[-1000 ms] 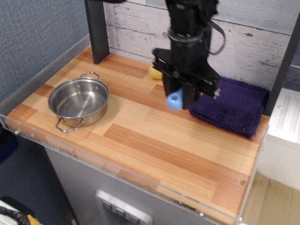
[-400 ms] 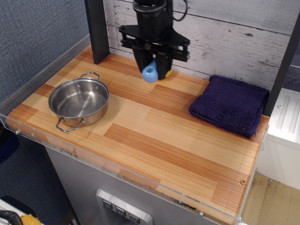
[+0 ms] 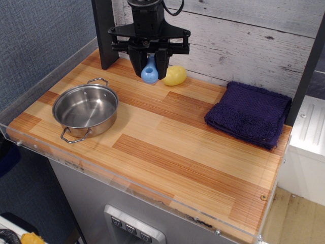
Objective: Move the blue spoon to the left of the white round vegetable.
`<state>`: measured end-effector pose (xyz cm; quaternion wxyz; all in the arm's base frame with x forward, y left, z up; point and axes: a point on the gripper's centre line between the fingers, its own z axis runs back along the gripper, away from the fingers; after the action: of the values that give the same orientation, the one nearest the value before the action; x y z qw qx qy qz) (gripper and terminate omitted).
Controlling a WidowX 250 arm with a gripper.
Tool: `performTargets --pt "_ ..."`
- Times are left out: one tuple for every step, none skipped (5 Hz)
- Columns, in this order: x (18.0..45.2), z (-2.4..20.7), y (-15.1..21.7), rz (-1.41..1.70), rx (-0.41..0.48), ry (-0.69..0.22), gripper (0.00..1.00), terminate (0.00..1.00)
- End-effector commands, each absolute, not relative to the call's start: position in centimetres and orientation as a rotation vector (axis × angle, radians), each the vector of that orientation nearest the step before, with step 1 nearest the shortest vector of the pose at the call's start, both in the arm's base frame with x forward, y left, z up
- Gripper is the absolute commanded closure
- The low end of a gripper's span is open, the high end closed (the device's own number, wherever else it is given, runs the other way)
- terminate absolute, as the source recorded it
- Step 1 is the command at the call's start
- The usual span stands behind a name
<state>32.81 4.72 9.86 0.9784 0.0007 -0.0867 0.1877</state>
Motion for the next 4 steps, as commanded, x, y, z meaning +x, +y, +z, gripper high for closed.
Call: performTargets --pt "32.8 10.0 6.6 0.663 0.029 -0.212 1.0 0.0" --pt "33.4 9.4 6.5 0.752 0.017 -0.203 1.0 0.0" --pt "33.8 9.0 7.1 0.799 0.01 -0.203 1.0 0.0" --pt "34.0 8.5 8.6 0.844 0.011 -0.21 1.0 0.0"
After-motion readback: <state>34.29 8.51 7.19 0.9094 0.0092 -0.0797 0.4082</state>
